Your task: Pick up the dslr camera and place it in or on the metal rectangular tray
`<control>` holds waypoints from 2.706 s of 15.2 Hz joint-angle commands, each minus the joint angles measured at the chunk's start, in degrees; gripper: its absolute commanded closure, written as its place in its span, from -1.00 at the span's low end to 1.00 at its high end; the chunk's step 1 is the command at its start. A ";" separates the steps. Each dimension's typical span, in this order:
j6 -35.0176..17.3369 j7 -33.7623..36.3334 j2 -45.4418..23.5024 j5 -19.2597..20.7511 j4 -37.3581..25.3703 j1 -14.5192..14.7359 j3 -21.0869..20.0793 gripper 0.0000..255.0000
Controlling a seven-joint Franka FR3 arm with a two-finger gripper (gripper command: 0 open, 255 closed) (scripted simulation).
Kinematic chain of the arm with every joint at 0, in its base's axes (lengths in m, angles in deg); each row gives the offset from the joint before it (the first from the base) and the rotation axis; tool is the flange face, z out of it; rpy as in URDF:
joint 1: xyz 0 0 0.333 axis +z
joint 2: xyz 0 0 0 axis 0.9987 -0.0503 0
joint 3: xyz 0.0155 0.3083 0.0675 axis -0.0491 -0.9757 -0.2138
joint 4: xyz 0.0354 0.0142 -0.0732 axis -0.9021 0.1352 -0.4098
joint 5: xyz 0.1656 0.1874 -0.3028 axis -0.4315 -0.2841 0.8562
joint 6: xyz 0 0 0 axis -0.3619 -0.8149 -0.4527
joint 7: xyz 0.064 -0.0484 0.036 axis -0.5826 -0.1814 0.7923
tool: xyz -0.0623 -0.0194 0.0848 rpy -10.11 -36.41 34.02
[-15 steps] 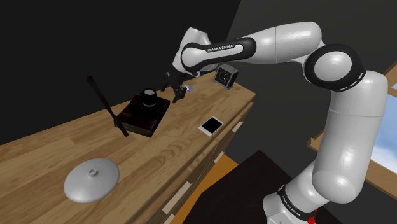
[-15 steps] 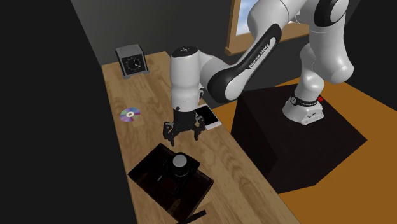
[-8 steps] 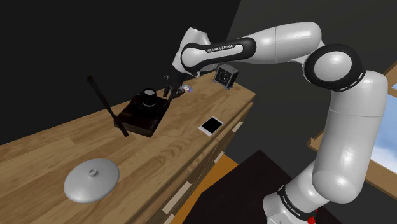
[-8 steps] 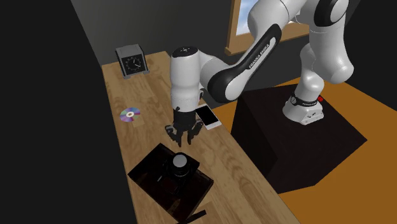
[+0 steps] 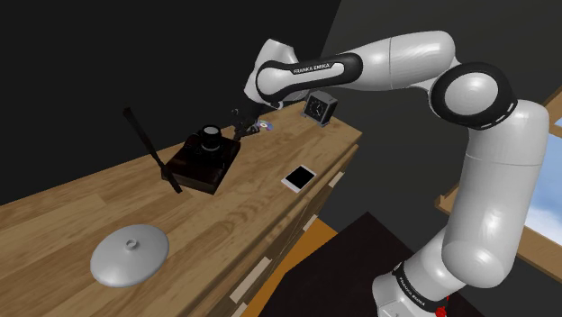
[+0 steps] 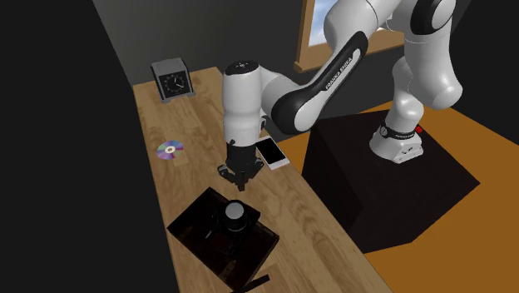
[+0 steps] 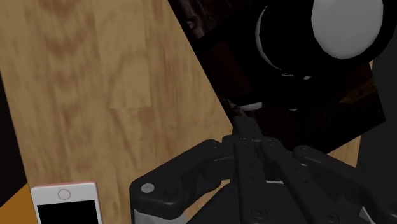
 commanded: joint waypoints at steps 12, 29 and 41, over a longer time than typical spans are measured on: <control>16.39 -7.27 -13.72 14.79 -25.99 11.26 1.34 -1.00; 14.49 -7.09 -14.89 15.08 -25.23 11.25 1.56 1.00; 19.48 -7.73 -13.27 14.51 -28.69 11.41 1.20 1.00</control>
